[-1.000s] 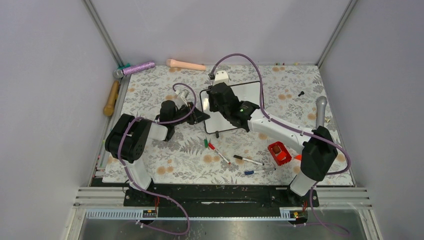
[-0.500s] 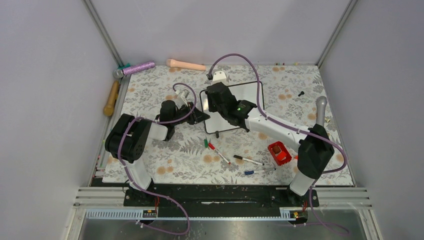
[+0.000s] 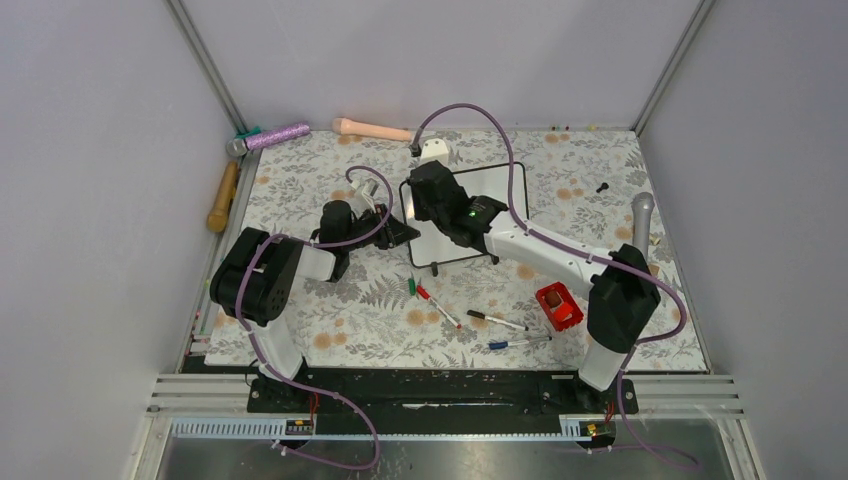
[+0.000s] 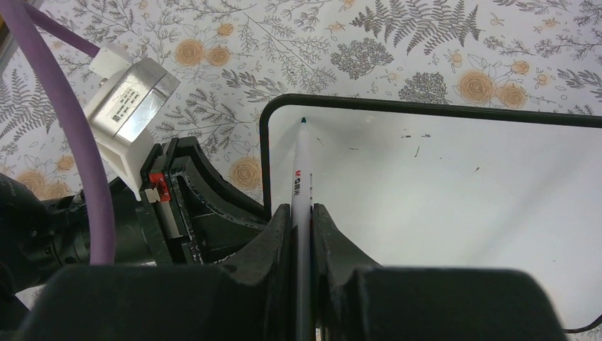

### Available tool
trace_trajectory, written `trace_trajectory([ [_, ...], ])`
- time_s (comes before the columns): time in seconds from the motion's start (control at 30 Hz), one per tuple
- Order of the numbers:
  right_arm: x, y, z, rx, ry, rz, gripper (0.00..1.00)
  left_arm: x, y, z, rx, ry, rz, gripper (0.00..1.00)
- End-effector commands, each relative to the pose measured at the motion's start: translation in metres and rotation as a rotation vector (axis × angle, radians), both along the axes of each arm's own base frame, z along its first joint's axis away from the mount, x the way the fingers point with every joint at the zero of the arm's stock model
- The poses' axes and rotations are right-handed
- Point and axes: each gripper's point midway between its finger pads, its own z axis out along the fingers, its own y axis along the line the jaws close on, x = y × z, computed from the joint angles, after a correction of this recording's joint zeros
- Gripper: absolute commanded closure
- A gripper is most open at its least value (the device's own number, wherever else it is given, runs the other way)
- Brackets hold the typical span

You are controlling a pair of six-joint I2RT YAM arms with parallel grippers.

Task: Write a sentence on the whiteboard

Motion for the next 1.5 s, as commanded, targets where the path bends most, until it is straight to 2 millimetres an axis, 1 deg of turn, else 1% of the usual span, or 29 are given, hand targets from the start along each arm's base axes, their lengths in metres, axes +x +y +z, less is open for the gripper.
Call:
trace_trajectory([
  [0.0,0.005,0.004,0.016,0.001,-0.037,-0.019,1.00,0.015,0.005,-0.001,0.026,-0.016,0.049,0.84],
  [0.37,0.006,0.002,0.012,-0.024,-0.024,-0.028,1.00,0.015,0.005,0.000,0.031,-0.025,0.050,0.85],
  [0.67,0.000,0.000,0.010,-0.024,-0.008,-0.014,1.00,0.014,0.005,0.000,0.037,-0.028,0.050,0.85],
  [1.47,-0.017,0.001,-0.009,-0.036,0.079,0.040,1.00,0.015,0.006,0.001,0.044,-0.029,0.052,0.85],
])
